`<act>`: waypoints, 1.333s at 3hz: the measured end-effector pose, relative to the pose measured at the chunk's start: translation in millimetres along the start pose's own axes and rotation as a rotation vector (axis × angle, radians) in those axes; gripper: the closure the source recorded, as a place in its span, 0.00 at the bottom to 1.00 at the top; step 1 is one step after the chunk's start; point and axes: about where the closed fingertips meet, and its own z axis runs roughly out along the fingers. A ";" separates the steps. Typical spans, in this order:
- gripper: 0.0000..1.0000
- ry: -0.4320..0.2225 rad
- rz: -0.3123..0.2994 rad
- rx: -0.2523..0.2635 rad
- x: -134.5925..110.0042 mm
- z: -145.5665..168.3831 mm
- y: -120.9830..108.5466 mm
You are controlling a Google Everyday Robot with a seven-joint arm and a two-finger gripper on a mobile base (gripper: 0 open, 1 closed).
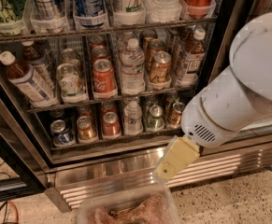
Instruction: Pick green can from top shelf of fridge
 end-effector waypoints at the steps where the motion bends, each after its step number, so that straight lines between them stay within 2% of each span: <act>1: 0.00 0.000 0.003 0.000 0.4 0.8 0.1; 2: 0.00 -0.041 -0.016 -0.040 -6.1 16.3 17.7; 3: 0.00 -0.139 -0.029 -0.077 -44.1 35.5 38.6; 4: 0.00 -0.199 -0.025 -0.112 -78.7 50.4 48.0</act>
Offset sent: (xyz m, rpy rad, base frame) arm -0.0225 0.0495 -0.0329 0.1364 0.0113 0.0811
